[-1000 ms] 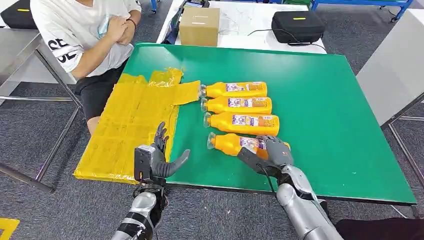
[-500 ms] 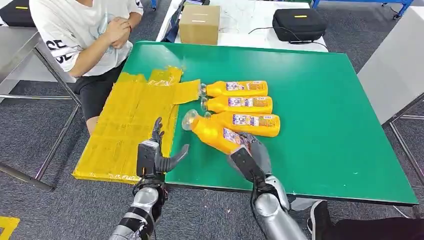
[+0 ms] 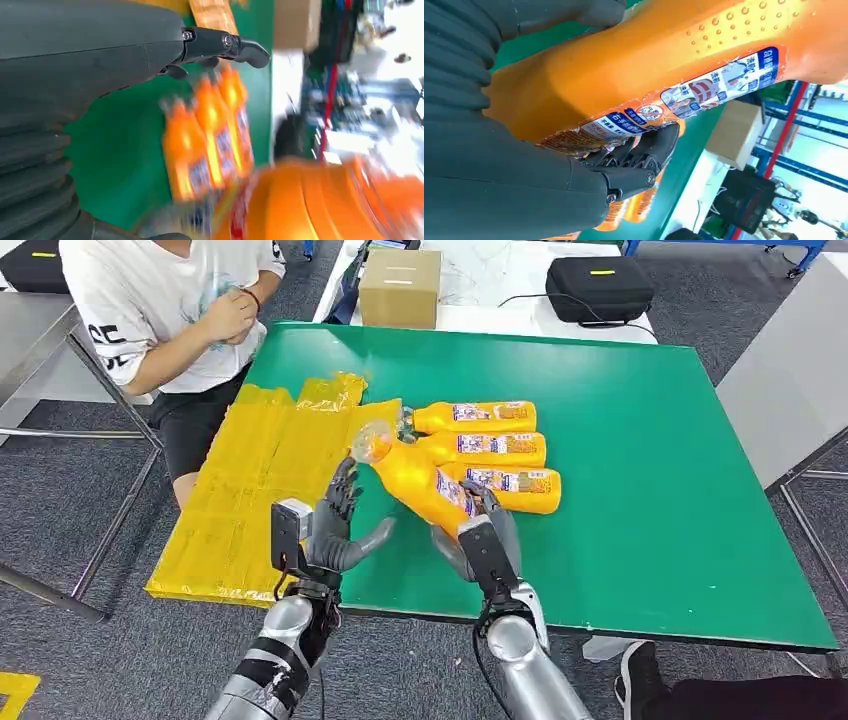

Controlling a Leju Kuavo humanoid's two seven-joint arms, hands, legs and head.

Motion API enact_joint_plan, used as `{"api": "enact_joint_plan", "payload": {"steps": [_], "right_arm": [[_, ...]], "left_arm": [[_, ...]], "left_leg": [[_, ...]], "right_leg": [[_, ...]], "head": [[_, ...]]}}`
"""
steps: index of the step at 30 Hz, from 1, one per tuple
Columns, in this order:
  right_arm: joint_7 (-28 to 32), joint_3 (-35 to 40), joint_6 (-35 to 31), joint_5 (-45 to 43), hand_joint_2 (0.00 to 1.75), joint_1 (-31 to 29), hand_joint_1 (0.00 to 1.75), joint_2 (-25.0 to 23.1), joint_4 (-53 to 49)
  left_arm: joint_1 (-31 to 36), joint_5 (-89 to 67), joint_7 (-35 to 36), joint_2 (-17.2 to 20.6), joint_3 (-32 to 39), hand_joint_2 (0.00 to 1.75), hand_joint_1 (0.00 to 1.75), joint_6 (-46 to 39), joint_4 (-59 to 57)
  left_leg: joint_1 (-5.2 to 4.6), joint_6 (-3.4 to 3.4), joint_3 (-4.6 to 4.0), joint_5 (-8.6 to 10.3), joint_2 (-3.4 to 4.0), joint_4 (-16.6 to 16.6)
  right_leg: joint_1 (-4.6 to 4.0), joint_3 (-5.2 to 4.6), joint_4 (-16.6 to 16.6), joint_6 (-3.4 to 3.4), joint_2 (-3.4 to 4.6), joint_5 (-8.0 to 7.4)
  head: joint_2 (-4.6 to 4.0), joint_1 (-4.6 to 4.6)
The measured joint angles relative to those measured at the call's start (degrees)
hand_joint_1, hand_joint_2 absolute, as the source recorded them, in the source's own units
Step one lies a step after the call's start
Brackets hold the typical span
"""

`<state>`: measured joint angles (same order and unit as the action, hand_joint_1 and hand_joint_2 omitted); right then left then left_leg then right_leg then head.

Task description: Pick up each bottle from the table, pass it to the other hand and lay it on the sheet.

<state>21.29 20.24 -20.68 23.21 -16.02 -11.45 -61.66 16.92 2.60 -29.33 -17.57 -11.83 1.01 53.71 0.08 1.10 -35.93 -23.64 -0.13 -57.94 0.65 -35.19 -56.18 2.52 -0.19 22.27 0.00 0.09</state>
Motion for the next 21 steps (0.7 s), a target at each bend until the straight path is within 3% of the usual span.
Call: {"api": "enact_joint_plan", "payload": {"steps": [10,21], "right_arm": [[1.03,0.72,1.94,-0.37,1.75,-3.44,1.75,-1.05,4.65],[0.15,4.55,1.22,2.67,1.75,-7.34,1.75,-5.66,12.66]], "left_arm": [[-0.61,1.48,0.13,0.96,-3.1,1.75,0.0,4.56,4.19],[0.41,-5.03,-0.33,0.96,-4.61,1.75,0.0,-6.26,3.62]], "left_leg": [[0.0,0.0,-0.03,0.0,-0.03,0.0],[0.01,0.0,-0.05,0.02,-0.04,0.0]], "right_leg": [[0.0,-0.01,0.0,0.0,-0.03,0.0],[-0.01,-0.08,-0.01,0.0,-0.04,0.0]], "head": [[0.0,0.02],[0.0,0.02]]}}
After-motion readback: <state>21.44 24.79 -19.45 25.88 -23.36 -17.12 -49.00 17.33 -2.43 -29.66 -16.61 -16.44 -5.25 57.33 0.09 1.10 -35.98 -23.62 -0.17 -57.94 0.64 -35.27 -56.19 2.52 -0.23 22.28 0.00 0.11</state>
